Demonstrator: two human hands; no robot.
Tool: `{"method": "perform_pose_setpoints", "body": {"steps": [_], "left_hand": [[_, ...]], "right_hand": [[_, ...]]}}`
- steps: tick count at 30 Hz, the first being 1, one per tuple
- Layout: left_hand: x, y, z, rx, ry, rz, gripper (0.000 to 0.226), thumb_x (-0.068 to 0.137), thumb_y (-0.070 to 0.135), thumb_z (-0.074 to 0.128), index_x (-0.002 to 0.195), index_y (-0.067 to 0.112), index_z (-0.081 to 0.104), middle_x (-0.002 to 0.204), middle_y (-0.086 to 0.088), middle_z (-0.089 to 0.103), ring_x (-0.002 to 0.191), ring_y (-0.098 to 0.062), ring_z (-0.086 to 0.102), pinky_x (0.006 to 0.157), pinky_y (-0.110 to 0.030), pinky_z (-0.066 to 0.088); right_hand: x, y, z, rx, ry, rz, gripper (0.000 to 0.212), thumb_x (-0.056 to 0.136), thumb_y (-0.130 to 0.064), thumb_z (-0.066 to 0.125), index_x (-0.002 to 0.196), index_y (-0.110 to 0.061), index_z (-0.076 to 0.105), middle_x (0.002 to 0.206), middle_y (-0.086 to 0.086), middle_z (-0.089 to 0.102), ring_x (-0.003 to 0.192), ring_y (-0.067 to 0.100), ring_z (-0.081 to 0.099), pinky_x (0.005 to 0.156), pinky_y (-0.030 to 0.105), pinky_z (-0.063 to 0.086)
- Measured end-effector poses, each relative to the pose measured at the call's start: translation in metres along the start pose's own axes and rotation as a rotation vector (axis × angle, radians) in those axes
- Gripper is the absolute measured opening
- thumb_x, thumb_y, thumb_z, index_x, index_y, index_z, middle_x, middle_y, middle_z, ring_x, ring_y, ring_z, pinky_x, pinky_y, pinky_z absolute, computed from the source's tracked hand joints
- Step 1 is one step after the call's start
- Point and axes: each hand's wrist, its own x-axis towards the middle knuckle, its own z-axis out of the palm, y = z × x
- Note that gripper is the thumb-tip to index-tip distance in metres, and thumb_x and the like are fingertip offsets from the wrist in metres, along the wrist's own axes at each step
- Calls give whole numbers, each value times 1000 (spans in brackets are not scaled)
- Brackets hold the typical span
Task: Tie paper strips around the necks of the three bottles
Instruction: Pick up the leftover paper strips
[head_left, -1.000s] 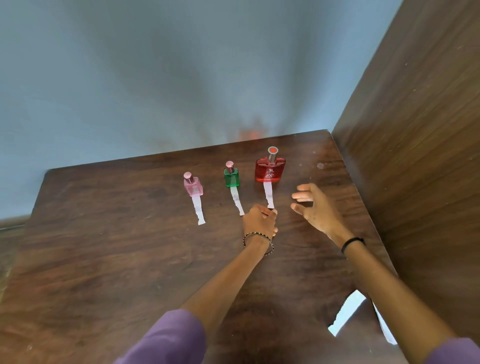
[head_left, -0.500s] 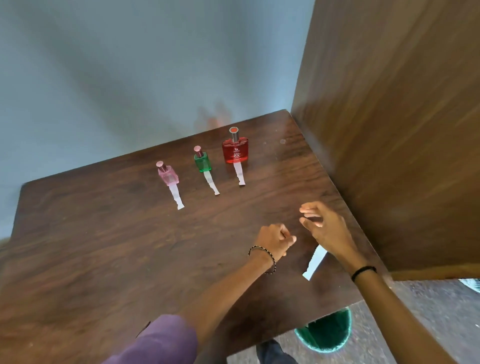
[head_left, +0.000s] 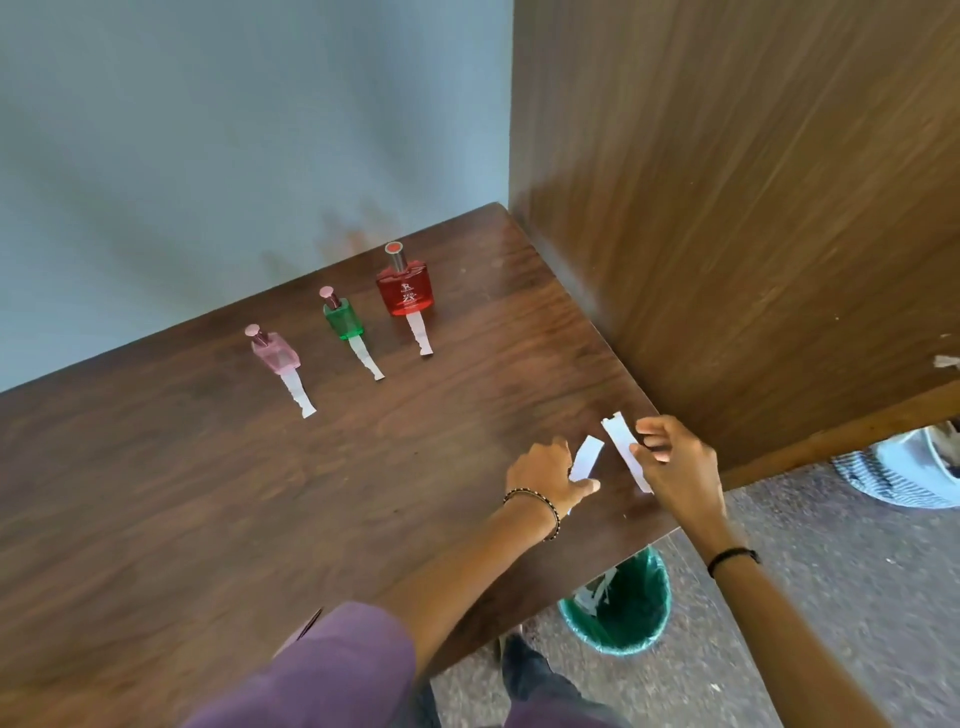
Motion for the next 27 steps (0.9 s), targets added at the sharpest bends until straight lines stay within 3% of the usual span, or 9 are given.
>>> {"method": "perform_pose_setpoints", "body": {"steps": [4,9,16,20,23,27], "left_hand": [[1,8,3,64,19,-6,45,86,41,71,114,8,61,116,-13,68,107,-36,66,85,-40,53],[3,12,5,-7,22,-57,33,84,30,71,108,6,68,113,-16,69,105,-39,67,83,-40,56],[9,11,7,-181,54,-131,25,78,24,74,98,9,72,106,-13,72,99,-35,70,82,-40,59],[10,4,15,-303,79,-152,10,79,16,69,84,13,76,89,-10,76,84,-31,74,77,-38,62],[10,-1,20,-378,82,-142,6,76,9,70,75,11,75,76,-11,76,72,-31,75,70,-39,63],[6,-2,19,-391,92,-101,10,78,6,68,82,7,77,81,-12,77,80,-28,75,76,-36,61]], "right_hand": [[-5,7,5,-123,5,12,29,87,-8,77,115,-5,70,113,11,73,97,27,71,84,35,57],[-7,7,13,-167,0,-28,23,88,-9,75,110,-5,73,110,14,69,83,29,70,77,44,62],[-9,-1,19,-184,-41,-38,24,88,-12,76,111,-6,73,109,15,68,85,30,70,80,43,61],[-8,-5,19,-221,-73,-32,32,91,-17,74,120,-8,68,118,15,65,94,31,69,84,43,60],[-9,-10,21,-258,-107,-72,41,94,-30,69,132,-19,62,122,10,58,95,29,67,82,42,59],[-4,-18,25,-332,-247,-94,53,94,-42,66,143,-29,52,127,4,51,105,24,63,85,40,56]]}}
